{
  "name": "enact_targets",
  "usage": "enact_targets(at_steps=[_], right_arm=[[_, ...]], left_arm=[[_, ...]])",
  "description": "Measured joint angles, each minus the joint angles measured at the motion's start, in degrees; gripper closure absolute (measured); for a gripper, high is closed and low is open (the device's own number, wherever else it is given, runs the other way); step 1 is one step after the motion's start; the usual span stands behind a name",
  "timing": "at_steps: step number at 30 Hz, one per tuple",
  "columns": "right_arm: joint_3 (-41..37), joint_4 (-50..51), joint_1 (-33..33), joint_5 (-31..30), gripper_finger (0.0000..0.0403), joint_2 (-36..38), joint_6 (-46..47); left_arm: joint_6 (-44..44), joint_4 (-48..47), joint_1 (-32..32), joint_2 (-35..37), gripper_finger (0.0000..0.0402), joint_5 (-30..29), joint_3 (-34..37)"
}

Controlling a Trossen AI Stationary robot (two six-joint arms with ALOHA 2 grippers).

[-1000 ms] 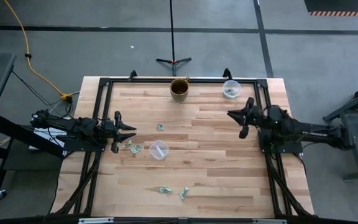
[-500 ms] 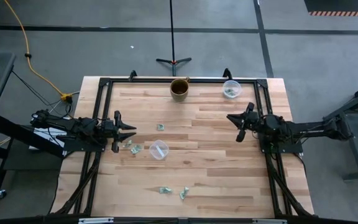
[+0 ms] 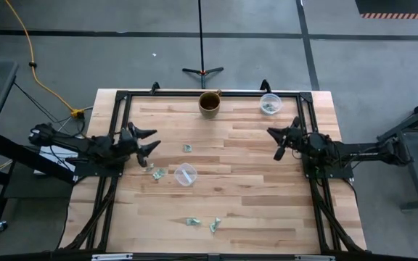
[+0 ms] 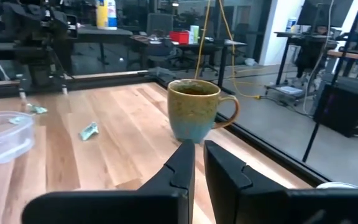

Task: Pick and place items into bin
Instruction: Put the stevia packet into the bottom transparent bin

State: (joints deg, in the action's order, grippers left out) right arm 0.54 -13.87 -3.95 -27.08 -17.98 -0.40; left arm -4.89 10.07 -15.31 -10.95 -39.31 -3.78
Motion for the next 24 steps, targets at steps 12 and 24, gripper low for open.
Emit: enact_targets(at_steps=[12,24], right_arm=[[0.0,-0.1,-2.8,0.9,0.0379,0.0,0.5],[0.0,1.4,-2.8,1.1,0.0378,0.0,1.9]], left_arm=[[-0.7,0.1,17.0,-27.8,0.0187,21.2,-10.1],[1.7,-6.6,31.8,-57.7,0.0099,43.0,-27.0]])
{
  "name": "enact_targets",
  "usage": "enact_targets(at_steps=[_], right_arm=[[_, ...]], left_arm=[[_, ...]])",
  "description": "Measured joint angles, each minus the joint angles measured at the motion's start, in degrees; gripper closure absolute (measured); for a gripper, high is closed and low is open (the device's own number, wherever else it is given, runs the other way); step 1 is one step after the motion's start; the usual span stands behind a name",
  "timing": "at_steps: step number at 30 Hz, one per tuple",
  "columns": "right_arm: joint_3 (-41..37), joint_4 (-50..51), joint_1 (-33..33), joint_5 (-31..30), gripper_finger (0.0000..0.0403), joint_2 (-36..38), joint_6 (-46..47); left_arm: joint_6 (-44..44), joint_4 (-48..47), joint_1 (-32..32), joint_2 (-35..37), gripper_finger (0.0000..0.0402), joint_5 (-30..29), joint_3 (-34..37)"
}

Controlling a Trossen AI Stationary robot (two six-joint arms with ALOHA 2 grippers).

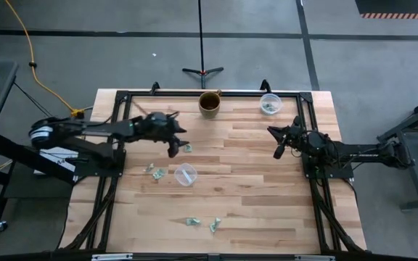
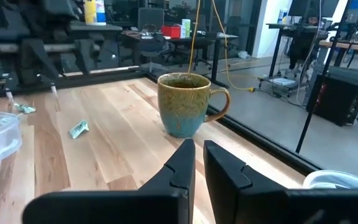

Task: Pick and place items into bin
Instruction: Put the stevia packet into the bottom transparent bin

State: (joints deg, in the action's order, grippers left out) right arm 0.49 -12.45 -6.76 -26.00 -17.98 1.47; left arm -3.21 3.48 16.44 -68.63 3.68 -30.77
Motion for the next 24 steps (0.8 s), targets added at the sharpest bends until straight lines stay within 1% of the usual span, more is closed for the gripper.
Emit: enact_targets(at_steps=[4,9,18,24], right_arm=[[0.0,1.2,0.0,0.0,0.0378,0.0,0.0],[0.0,2.4,0.0,0.0,0.0375,0.0,0.2],[0.0,3.9,0.0,0.0,0.0378,0.0,0.2],[0.0,4.3,0.0,0.0,0.0375,0.0,0.2]], left_arm=[[0.5,-7.2,0.9,-7.6,0.0064,0.9,-6.0],[1.5,-12.9,0.8,-14.6,0.0048,1.0,-10.5],[1.5,-14.5,0.8,-20.0,0.0066,1.8,-11.6],[1.5,-13.1,0.8,-23.2,0.008,2.7,-11.6]])
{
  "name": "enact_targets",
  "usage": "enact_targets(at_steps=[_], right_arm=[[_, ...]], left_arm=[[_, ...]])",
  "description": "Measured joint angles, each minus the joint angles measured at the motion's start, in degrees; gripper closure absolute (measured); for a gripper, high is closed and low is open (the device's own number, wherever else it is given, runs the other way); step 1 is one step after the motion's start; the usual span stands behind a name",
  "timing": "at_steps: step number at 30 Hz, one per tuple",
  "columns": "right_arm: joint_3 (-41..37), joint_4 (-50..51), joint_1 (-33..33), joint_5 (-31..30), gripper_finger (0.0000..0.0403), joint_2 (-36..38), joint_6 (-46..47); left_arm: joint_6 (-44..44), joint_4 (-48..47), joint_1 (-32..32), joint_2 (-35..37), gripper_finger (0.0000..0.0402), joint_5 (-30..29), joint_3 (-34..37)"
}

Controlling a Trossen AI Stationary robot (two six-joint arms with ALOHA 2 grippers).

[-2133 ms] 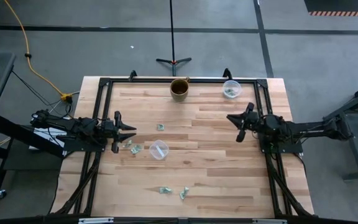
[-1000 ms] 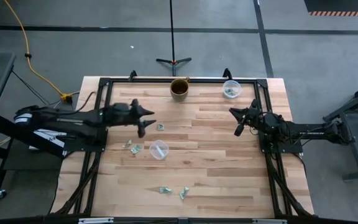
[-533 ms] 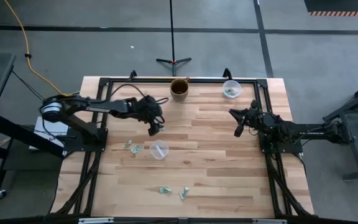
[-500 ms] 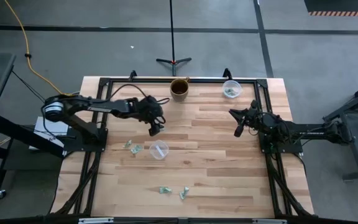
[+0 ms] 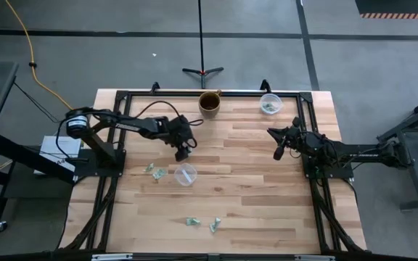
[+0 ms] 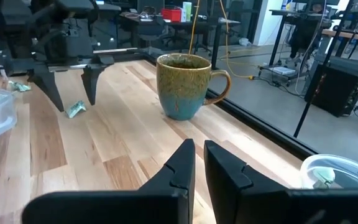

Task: Pick and place items into bin
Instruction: Put the stevia packet into the bottom transparent bin

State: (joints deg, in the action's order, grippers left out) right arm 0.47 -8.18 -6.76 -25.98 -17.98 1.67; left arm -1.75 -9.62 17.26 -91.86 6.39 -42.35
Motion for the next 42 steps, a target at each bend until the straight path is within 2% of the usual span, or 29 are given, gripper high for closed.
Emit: enact_targets(at_steps=[5,10,16,21,27,31,36,39,42], right_arm=[[0.0,0.4,0.0,0.0,0.0379,0.0,-0.1],[0.0,0.4,0.0,0.0,0.0377,0.0,-0.2],[0.0,0.6,0.0,0.0,0.038,0.0,-0.2],[0.0,0.7,0.0,0.0,0.0376,0.0,-0.2],[0.0,0.7,0.0,-0.2,0.0378,0.0,-0.2],[0.0,0.6,0.0,-0.2,0.0379,0.0,-0.2],[0.0,0.6,0.0,-0.5,0.0377,0.0,-0.2],[0.0,0.6,0.0,-0.5,0.0381,0.0,-0.2],[0.0,0.6,0.0,-0.5,0.0384,0.0,-0.2]], left_arm=[[0.0,0.1,0.0,-1.0,0.0097,0.2,0.0],[0.4,0.1,0.0,-1.1,0.0146,-0.3,0.0],[1.5,0.0,0.0,-1.2,0.0251,0.8,0.0],[6.8,0.3,0.0,-1.2,0.0367,2.5,0.0],[9.8,2.3,-1.0,2.3,0.0362,8.5,-1.6],[12.3,-1.3,-3.3,6.7,0.0367,9.7,-4.1],[12.1,-2.8,-7.8,10.9,0.0367,16.3,-5.2],[12.0,-3.6,-12.1,11.3,0.0367,16.3,-5.2],[12.0,-6.2,-16.6,10.8,0.0363,12.8,-5.1]])
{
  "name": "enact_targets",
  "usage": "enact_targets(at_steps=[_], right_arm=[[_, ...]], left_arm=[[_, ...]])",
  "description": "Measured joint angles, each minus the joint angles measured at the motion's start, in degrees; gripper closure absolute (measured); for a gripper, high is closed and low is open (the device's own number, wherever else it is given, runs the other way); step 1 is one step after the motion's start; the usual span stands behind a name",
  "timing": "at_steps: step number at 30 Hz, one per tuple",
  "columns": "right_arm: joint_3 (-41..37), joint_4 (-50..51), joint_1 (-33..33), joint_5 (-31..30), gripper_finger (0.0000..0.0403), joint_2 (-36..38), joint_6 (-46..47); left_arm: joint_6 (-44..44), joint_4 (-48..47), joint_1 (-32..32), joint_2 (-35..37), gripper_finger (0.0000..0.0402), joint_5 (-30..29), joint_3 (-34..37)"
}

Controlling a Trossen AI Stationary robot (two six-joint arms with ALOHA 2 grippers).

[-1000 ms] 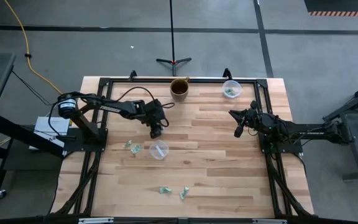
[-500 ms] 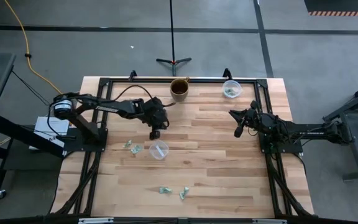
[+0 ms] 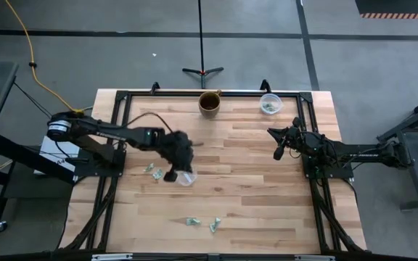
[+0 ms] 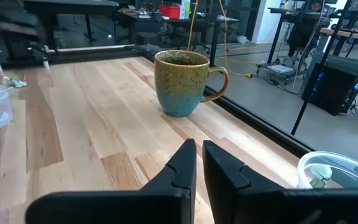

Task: Pick and place items into bin
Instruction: Put the stevia packet into the bottom transparent bin

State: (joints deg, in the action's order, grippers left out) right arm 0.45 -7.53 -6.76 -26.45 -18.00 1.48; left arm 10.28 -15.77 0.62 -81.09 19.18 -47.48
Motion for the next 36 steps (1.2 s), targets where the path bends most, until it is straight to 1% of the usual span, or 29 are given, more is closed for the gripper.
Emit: enact_targets(at_steps=[2,4,5,6,11,15,18,21,22,24,27,29,31,36], right_arm=[[0.0,0.0,0.0,0.0,0.0384,0.0,0.0],[0.0,0.0,0.0,0.0,0.0383,0.0,0.0],[0.0,0.0,0.0,0.0,0.0383,0.0,0.0],[0.0,0.0,0.0,0.0,0.0382,0.0,0.0],[0.0,0.0,0.0,0.3,0.0386,0.0,0.2],[0.0,0.0,0.0,0.4,0.0385,0.0,0.2],[0.0,0.0,0.0,0.3,0.0382,0.0,0.2],[0.0,0.0,0.0,0.3,0.0384,0.0,0.2],[0.0,0.0,0.0,0.3,0.0385,0.0,0.2],[0.0,0.0,0.0,0.3,0.0386,0.0,0.2],[0.0,-0.3,0.0,0.3,0.0385,-0.3,0.2],[0.0,-0.3,0.0,0.4,0.0383,-0.6,0.2],[0.0,-0.2,0.0,0.3,0.0382,-0.8,0.9],[0.0,0.0,0.0,0.0,0.0386,-1.0,1.1]], left_arm=[[-0.3,-1.6,-2.7,-0.5,0.0354,-5.8,0.0],[-2.6,-2.5,-4.4,-0.5,0.0342,-12.0,0.1],[-4.0,-2.7,-4.9,-0.5,0.0335,-14.3,0.1],[-4.5,-3.1,-5.2,-0.5,0.0326,-15.4,0.1],[-7.9,-4.3,-5.2,-0.4,0.0279,-13.6,0.1],[-9.8,-6.9,-5.2,-0.4,0.0233,-13.7,0.0],[-13.1,-14.7,-5.2,0.3,0.0199,-13.8,-1.1],[-18.4,-21.5,-5.2,1.0,0.0176,-16.3,-3.0],[-20.3,-24.2,-5.2,1.4,0.0172,-17.1,-3.3],[-24.1,-25.7,-5.6,2.2,0.0169,-17.7,-3.7],[-30.0,-31.5,-5.8,2.7,0.017,-16.9,-3.4],[-33.2,-33.4,-6.3,2.6,0.017,-17.1,-3.0],[-34.4,-32.9,-6.4,2.7,0.0169,-17.4,-1.2],[-33.9,-28.3,-6.3,2.6,0.0168,-17.2,3.6]])
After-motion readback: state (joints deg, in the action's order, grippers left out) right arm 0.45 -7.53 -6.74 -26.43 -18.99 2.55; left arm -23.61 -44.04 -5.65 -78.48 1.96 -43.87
